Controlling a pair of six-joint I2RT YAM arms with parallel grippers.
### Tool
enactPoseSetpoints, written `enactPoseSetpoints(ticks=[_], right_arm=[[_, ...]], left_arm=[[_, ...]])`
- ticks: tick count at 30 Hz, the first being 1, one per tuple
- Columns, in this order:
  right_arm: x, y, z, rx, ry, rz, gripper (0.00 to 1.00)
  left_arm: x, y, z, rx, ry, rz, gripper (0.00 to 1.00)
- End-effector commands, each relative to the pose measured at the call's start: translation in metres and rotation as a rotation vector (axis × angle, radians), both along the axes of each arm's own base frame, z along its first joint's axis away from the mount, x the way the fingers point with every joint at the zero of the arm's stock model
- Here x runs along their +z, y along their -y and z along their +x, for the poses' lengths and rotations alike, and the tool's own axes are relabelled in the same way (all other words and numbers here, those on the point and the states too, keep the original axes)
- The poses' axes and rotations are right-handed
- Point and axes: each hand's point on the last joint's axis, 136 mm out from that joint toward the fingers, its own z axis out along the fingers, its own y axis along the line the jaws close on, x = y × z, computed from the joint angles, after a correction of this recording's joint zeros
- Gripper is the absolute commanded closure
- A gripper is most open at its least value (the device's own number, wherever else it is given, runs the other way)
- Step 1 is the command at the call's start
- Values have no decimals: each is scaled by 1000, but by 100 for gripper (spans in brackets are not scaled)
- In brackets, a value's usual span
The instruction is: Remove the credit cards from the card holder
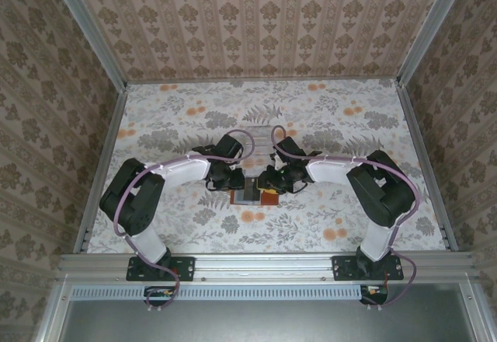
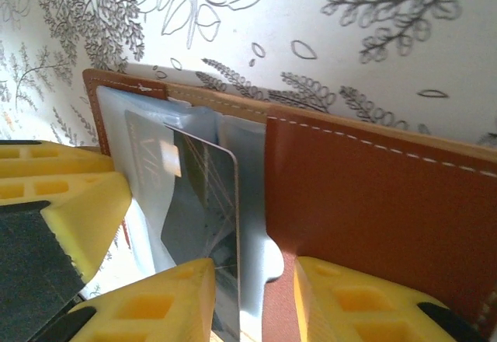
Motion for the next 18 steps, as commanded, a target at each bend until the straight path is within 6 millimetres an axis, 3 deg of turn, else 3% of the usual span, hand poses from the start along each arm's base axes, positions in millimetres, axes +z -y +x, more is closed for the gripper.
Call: enactPoseSetpoints(ticks=[1, 18], right_arm=[[5, -14, 4, 16, -6, 58, 67], [10, -21, 6, 30, 3, 103, 81]], left_arm=[[-28, -17, -17, -16, -80, 96, 79], [-26, -16, -16, -14, -73, 94, 79]])
